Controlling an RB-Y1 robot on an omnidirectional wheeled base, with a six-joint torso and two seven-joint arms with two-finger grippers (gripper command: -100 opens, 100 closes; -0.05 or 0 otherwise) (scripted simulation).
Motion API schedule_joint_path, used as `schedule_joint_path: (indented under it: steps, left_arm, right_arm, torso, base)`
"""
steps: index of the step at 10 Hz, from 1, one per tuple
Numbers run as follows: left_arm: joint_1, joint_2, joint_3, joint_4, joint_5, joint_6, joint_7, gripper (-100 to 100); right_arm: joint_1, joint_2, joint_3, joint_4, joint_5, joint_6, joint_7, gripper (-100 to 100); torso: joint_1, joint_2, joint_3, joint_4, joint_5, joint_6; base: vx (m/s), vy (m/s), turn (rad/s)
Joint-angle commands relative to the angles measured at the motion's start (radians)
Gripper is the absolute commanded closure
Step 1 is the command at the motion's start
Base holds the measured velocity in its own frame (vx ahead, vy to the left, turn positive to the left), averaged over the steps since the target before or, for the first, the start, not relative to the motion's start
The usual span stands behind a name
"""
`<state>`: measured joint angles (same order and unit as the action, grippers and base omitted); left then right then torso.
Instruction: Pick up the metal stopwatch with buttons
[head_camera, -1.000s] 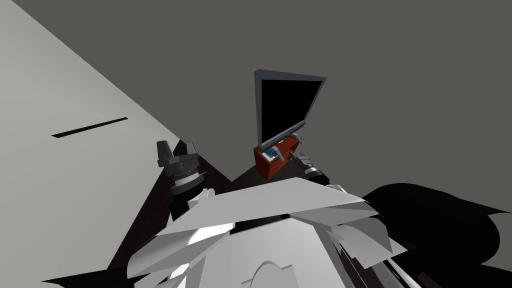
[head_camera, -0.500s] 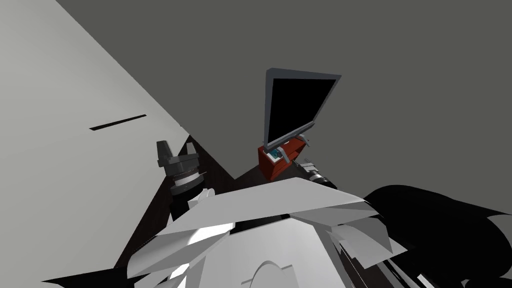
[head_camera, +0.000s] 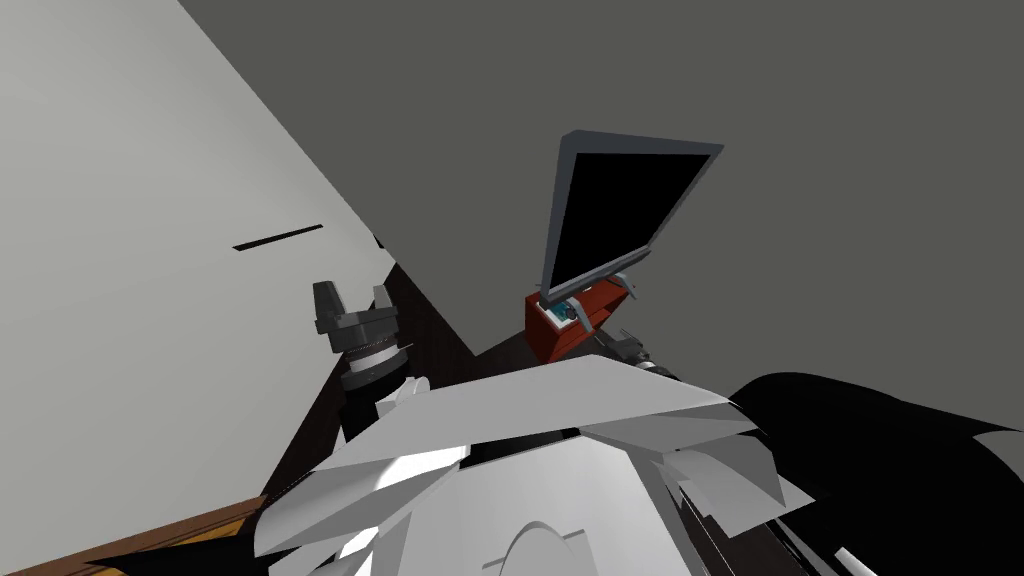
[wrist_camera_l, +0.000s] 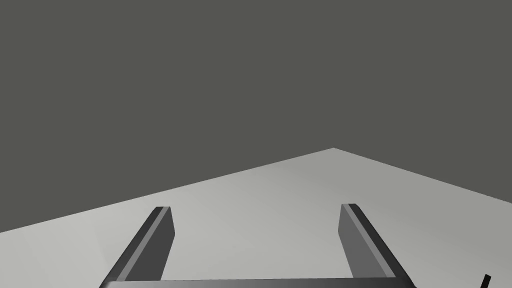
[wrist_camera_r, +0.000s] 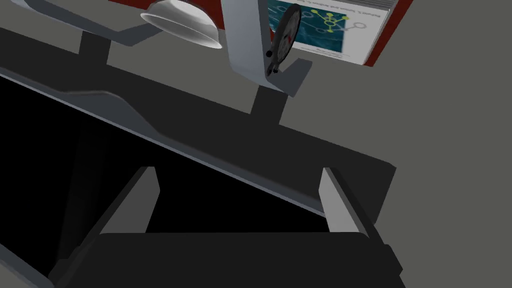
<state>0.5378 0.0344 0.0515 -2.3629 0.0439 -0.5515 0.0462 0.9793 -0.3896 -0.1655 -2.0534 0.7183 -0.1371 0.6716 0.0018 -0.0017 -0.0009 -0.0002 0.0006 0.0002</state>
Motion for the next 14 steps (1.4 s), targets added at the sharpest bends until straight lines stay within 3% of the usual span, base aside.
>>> schedule_joint_path:
  steps: [1, 3, 8, 10, 14]
  left_arm:
    - [0.0, 0.0, 0.0, 0.0, 0.0, 0.0, 0.0, 0]
    - [0.0, 0.0, 0.0, 0.0, 0.0, 0.0, 0.0, 0]
    - [0.0, 0.0, 0.0, 0.0, 0.0, 0.0, 0.0, 0]
    - [0.0, 0.0, 0.0, 0.0, 0.0, 0.0, 0.0, 0]
    - [0.0, 0.0, 0.0, 0.0, 0.0, 0.0, 0.0, 0]
  right_arm:
    - [0.021, -0.006, -0.009, 0.011, 0.028, -0.001, 0.017, -100]
    - [0.065, -0.05, -0.014, 0.053, 0.098, 0.033, 0.064, -100]
    - [0.101, -0.095, -0.017, 0.094, 0.208, 0.064, 0.103, -100]
    - [0.131, -0.141, -0.017, 0.133, 0.28, 0.093, 0.133, -100]
    - [0.156, -0.186, -0.015, 0.17, 0.371, 0.119, 0.157, -100]
  torso:
    - [0.0, 0.0, 0.0, 0.0, 0.0, 0.0]
    - [0.001, 0.0, 0.0, 0.0, 0.0, 0.0]
    - [0.001, -0.001, -0.001, 0.0, 0.0, 0.0]
    - [0.001, -0.001, -0.001, 0.0, 0.0, 0.0]
    - [0.001, -0.006, -0.004, -0.001, 0.0, 0.0]
  base:
    - [0.043, 0.034, 0.068]
    - [0.058, 0.058, 0.198]
    - [0.066, 0.046, 0.092]
    - [0.082, 0.041, 0.139]
    - [0.114, 0.039, 0.093]
